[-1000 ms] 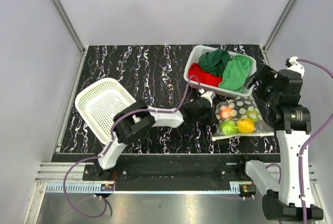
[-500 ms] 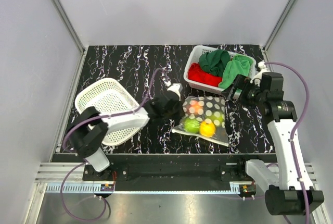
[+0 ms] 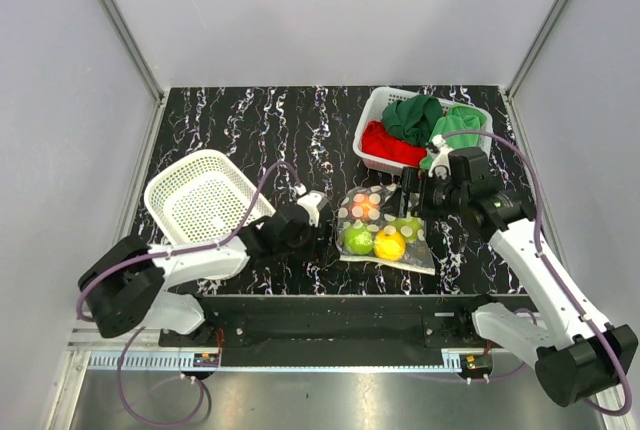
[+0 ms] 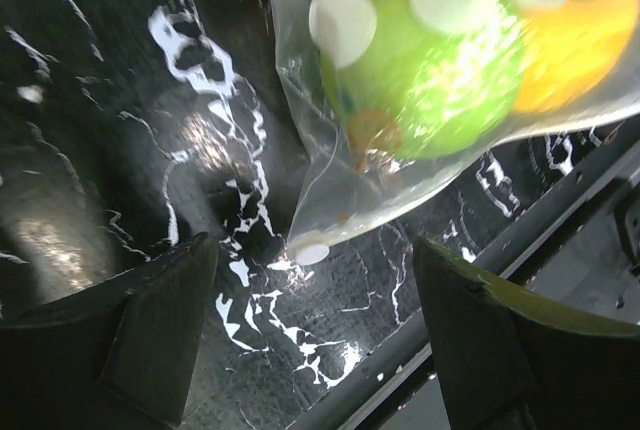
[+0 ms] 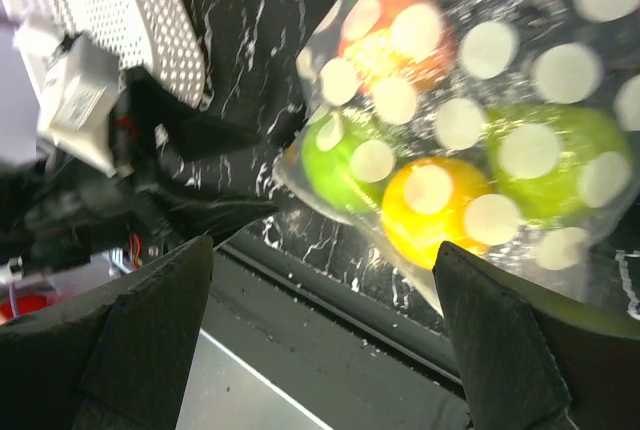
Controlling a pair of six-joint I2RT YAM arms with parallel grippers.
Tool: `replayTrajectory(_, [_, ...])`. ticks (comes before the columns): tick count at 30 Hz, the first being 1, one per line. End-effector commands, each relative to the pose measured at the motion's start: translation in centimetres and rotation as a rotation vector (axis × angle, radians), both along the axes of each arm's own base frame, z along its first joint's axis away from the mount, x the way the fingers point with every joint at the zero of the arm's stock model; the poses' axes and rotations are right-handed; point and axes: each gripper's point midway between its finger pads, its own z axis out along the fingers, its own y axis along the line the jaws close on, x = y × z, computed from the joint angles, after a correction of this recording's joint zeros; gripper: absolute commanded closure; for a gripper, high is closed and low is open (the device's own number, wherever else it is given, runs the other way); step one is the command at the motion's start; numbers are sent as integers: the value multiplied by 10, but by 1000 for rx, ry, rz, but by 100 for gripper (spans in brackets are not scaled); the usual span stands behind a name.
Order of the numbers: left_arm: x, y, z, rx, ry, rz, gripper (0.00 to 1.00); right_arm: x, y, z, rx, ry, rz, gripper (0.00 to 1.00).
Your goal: Open the zip-top bag and remove the fake food
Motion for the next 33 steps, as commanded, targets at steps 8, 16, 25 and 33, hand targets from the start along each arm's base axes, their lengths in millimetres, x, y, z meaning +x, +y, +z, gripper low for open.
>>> replayTrajectory(8, [6,-28,6,-321,115,-139,28,-60,46,-25,77,68,171,0])
replayTrajectory(16, [-6,-45,21,-457,172,-239,64,-92,55,-42,192,150,195,6])
replayTrajectory(25, [-25,-55,39,-656,315,-225,100,-107,56,-90,329,301,64,22])
replayTrajectory(33, [-54,-85,62,-807,412,-210,100,-105,56,-101,532,352,-94,30])
